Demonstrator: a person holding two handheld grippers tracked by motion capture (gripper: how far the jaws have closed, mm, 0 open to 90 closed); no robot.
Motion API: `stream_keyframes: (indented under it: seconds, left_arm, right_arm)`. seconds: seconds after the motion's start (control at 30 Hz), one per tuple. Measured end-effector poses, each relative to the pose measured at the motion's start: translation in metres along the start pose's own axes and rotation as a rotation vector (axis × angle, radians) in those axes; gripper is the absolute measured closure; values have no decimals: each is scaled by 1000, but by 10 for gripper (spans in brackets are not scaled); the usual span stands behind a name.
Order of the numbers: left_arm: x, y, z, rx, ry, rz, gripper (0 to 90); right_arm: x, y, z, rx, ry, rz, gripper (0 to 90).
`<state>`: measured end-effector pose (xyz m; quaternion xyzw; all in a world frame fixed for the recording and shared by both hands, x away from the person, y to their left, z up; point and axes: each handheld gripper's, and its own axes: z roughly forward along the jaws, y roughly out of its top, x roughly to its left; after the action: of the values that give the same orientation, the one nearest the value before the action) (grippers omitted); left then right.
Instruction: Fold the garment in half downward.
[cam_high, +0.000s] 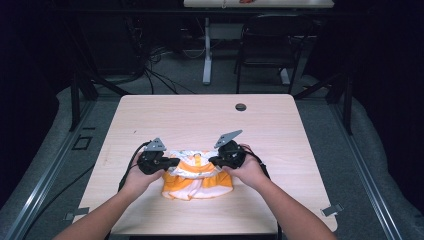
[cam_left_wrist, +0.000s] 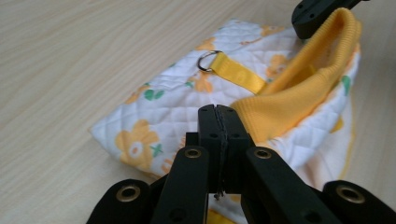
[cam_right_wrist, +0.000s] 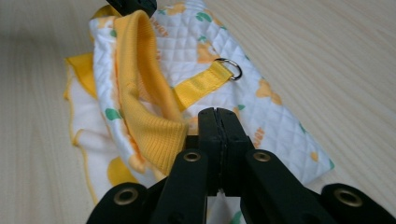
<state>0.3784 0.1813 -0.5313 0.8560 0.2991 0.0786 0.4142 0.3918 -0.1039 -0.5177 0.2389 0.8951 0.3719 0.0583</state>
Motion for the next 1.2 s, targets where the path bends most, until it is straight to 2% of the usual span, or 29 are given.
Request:
stream_keyframes:
  seconds: [0.23, 0.5, 0.67, 0.87, 0.93, 1.17, 1.2]
  left_arm:
    - [-17, -10, -5, 13, -56, 27, 898]
    - [-28, -17, -7, 36, -81, 68, 898]
    - [-31, -25, -4, 61, -76, 75, 898]
    - [-32, -37, 0, 91, -71, 76, 898]
    - [-33, -41, 2, 98, -72, 73, 898]
    - [-34, -44, 1, 99, -41, 88, 894]
    - [-33, -42, 0, 86, -33, 86, 892]
  right_arm:
    - [11, -8, -6, 11, 38, -31, 894]
    - [24, -18, -10, 22, 58, -59, 892]
    - [31, -27, -6, 31, 65, -61, 892]
    - [38, -39, 0, 80, 71, -76, 894]
    - [41, -44, 4, 82, 73, -62, 894]
    - [43, -53, 10, 128, 66, -82, 894]
    - [43, -53, 9, 123, 70, -78, 894]
